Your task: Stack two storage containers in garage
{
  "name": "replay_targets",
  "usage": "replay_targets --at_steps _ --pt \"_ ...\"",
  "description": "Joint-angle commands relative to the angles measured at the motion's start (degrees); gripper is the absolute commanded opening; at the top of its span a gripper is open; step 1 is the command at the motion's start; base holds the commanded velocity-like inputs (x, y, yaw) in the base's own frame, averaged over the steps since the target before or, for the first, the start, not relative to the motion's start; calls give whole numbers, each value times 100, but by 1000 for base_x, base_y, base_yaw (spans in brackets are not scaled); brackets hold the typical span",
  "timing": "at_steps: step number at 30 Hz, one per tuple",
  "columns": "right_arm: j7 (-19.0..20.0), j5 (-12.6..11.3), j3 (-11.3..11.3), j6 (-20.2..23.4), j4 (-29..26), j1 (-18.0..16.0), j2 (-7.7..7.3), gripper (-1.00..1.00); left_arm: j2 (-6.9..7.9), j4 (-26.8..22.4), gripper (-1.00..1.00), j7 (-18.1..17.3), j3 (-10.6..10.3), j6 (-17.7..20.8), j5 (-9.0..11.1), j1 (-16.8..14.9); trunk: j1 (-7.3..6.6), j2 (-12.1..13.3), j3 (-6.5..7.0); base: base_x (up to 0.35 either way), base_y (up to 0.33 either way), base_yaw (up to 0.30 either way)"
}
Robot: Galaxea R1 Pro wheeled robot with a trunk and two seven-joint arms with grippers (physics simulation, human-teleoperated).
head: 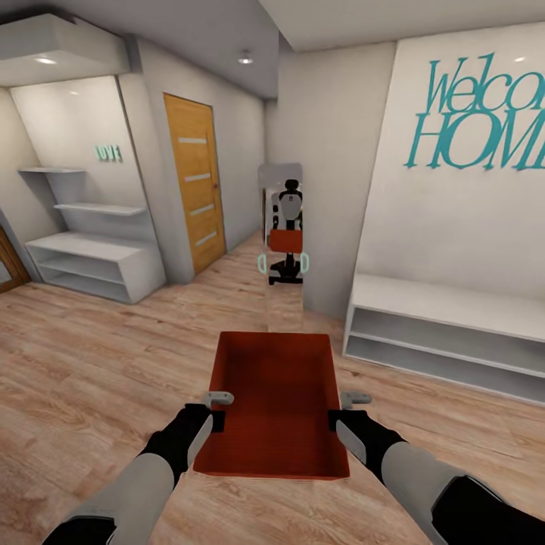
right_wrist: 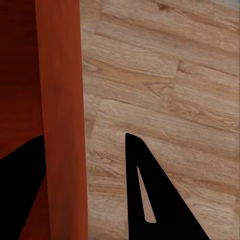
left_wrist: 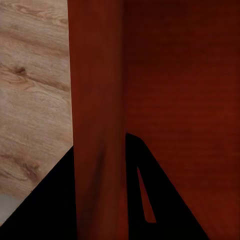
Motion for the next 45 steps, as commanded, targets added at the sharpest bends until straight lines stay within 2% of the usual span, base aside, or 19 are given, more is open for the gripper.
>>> replay_targets --at_steps 1,15,45 --pt "-29 118 -133 18 -183 -10 -2 -100 -5 218 -100 15 -24 16 140 0 7 -13 -12 321 0 0" --pt "-29 118 -133 18 -183 -10 -8 -100 2 218 -100 15 -24 16 134 0 7 -13 -12 321 0 9" --pt "-29 118 -133 18 -183 -10 -9 -100 10 218 -100 15 -24 21 133 0 7 -13 -12 321 0 264"
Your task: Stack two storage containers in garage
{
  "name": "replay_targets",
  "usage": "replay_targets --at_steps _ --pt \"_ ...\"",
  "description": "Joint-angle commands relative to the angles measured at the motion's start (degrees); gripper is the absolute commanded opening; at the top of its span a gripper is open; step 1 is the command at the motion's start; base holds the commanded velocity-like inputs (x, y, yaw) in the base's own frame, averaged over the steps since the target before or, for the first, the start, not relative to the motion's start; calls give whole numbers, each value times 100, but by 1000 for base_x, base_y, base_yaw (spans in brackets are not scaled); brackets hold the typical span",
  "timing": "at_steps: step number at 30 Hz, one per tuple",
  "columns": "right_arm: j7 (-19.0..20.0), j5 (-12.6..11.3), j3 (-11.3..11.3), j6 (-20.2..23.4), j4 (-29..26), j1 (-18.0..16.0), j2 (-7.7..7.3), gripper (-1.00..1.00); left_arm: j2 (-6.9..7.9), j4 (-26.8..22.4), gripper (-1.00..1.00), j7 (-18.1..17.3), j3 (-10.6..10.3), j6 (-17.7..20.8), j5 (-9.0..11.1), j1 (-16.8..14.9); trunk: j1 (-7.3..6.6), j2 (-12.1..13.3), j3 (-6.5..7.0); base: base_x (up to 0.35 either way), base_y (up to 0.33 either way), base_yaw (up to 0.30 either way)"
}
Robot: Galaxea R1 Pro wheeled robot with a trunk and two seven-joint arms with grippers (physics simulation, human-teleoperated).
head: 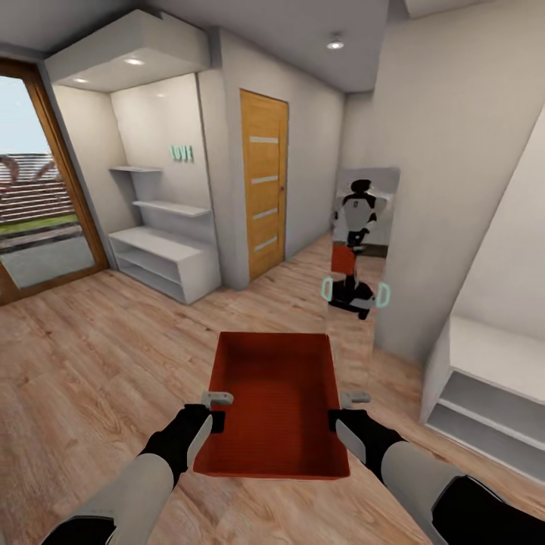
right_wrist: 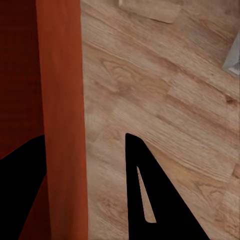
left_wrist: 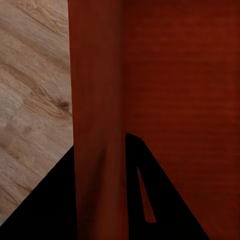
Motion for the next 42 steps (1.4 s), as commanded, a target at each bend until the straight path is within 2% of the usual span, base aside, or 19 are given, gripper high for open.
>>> replay_targets --at_steps 1,7,24,42 --pt "-29 45 -94 -40 -146 -10 -5 -100 -1 207 -100 20 -17 21 84 -1 7 -13 -12 321 0 269" --pt "-29 45 -96 -40 -148 -10 -10 -100 -6 207 -100 20 -17 16 84 -1 7 -13 -12 321 0 139" --pt "-29 45 -95 -40 -146 -10 -8 -100 -8 207 -100 20 -17 17 84 -1 7 -13 -12 321 0 8" --pt "-29 45 -103 -49 -146 -10 -16 -100 -8 207 -100 20 -17 20 84 -1 7 -13 7 321 0 255"
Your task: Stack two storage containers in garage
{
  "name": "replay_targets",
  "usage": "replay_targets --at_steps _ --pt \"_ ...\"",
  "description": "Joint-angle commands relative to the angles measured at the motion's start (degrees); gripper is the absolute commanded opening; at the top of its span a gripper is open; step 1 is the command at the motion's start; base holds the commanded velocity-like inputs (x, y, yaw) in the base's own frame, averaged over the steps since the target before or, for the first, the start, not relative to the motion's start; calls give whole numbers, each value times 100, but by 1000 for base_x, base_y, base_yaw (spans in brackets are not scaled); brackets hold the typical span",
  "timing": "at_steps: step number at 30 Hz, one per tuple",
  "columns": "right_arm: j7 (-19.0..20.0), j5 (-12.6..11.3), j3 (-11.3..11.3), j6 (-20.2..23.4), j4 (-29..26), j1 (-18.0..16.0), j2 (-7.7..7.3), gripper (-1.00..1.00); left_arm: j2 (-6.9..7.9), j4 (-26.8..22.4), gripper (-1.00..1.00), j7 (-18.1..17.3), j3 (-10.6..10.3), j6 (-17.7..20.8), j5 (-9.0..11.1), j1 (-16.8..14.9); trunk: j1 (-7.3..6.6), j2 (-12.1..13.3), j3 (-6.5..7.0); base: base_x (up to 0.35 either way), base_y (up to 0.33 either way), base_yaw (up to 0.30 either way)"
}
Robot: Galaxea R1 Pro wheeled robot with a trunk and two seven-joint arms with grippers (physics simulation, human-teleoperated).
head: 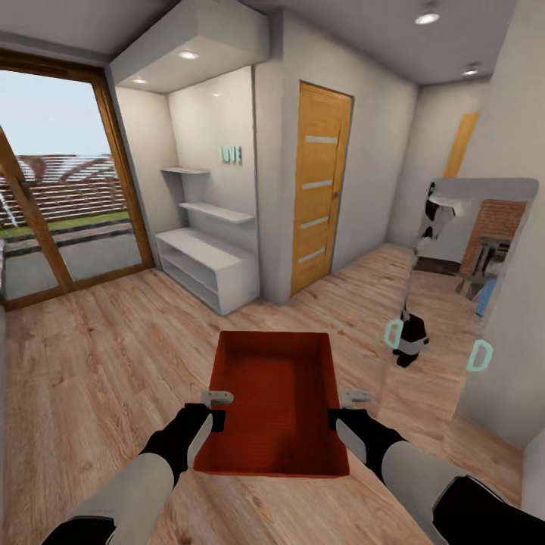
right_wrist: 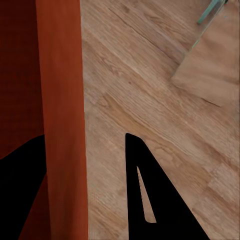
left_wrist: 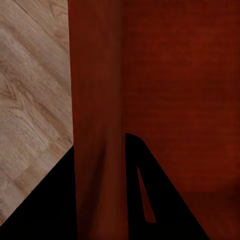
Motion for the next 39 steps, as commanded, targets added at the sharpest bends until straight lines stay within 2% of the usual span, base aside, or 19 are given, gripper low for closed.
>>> replay_targets --at_steps 1,8,39 --pt "-28 48 -97 -34 -118 -10 -5 -100 -2 243 -100 19 -21 18 105 -1 7 -13 -10 321 0 264" --pt "-28 48 -97 -33 -119 -10 -12 -100 -2 243 -100 19 -21 12 105 -1 7 -13 -4 321 0 108" --pt "-28 48 -97 -33 -120 -10 -13 -100 -10 243 -100 19 -21 18 105 -1 7 -13 -4 321 0 1"
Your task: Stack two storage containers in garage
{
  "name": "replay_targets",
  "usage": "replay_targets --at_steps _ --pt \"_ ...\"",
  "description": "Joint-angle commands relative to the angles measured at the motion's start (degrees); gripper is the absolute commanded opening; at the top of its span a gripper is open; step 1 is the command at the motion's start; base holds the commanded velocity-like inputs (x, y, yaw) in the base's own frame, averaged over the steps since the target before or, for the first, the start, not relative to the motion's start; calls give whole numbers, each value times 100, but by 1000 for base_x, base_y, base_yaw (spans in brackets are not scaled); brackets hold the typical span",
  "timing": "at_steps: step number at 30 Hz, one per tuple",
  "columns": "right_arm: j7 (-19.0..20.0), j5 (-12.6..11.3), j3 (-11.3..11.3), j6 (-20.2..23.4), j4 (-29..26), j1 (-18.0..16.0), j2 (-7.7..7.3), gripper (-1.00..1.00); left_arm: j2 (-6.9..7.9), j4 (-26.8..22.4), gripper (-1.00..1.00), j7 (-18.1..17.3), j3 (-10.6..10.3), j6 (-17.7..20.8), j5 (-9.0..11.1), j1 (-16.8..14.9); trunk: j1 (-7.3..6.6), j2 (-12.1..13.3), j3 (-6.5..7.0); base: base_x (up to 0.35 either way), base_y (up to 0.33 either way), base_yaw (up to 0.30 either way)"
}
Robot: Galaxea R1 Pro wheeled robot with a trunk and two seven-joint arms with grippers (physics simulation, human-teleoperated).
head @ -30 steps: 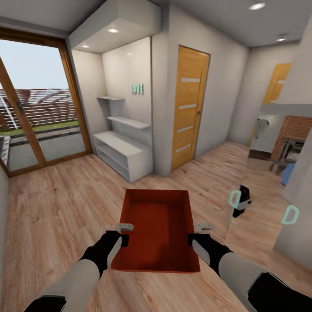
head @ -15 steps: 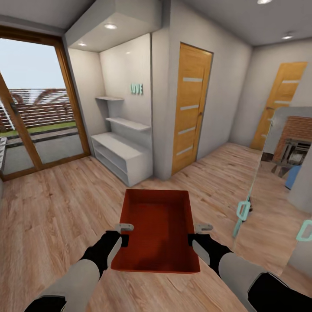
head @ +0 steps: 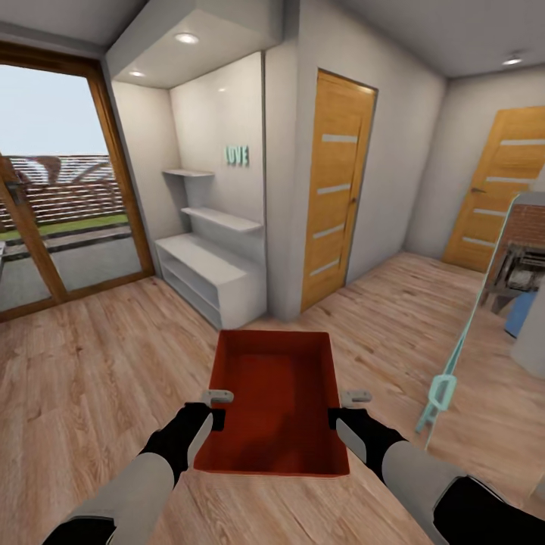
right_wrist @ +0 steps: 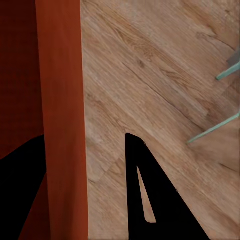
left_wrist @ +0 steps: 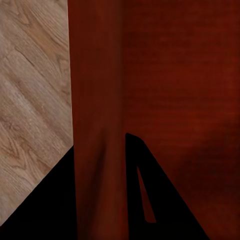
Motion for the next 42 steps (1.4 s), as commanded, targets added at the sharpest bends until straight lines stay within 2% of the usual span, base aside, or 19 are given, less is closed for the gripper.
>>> replay_targets --at_steps 1,23,33,42 --pt "-28 63 -97 2 -100 -11 -4 -100 -2 286 -100 16 -25 17 136 -1 7 -13 -12 321 0 0" --pt "-28 63 -98 1 -98 -11 -6 -100 -9 286 -100 16 -25 17 136 -1 7 -13 -12 321 0 -1" --pt "-28 63 -97 4 -98 -11 9 -100 -11 286 -100 16 -25 19 135 -1 7 -13 -12 321 0 -140" --pt "-28 63 -98 2 -98 -11 14 -100 -11 286 -100 16 -25 19 130 -1 7 -13 -12 321 0 -24"
